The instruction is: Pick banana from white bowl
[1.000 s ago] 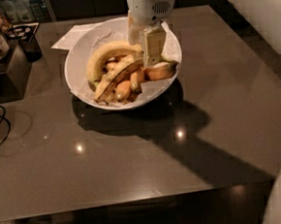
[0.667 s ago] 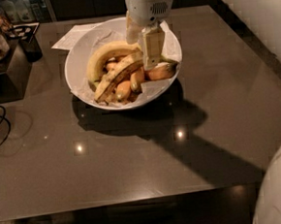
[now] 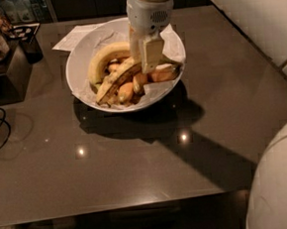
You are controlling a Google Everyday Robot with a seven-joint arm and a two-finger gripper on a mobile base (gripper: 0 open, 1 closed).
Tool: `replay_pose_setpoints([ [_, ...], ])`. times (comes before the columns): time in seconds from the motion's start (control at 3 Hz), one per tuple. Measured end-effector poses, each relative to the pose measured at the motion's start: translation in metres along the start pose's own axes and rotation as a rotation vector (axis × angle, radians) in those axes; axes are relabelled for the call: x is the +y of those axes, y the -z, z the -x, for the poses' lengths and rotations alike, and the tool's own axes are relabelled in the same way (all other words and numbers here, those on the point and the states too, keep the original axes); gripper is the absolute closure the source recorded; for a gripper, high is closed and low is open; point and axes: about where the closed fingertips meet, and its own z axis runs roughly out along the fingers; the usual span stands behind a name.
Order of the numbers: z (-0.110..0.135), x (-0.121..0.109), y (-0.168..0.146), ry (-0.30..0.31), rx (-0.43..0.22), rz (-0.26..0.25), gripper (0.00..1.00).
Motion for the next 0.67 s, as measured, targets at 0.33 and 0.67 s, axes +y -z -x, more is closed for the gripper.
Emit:
replay_pose_setpoints([
  [0.33,0.0,0.0024,-0.0069,-0.005,-0.003,0.02,0.65],
  [0.67,0.0006,0.0026,-0.0061,-0.007,-0.004,0.024,0.66],
])
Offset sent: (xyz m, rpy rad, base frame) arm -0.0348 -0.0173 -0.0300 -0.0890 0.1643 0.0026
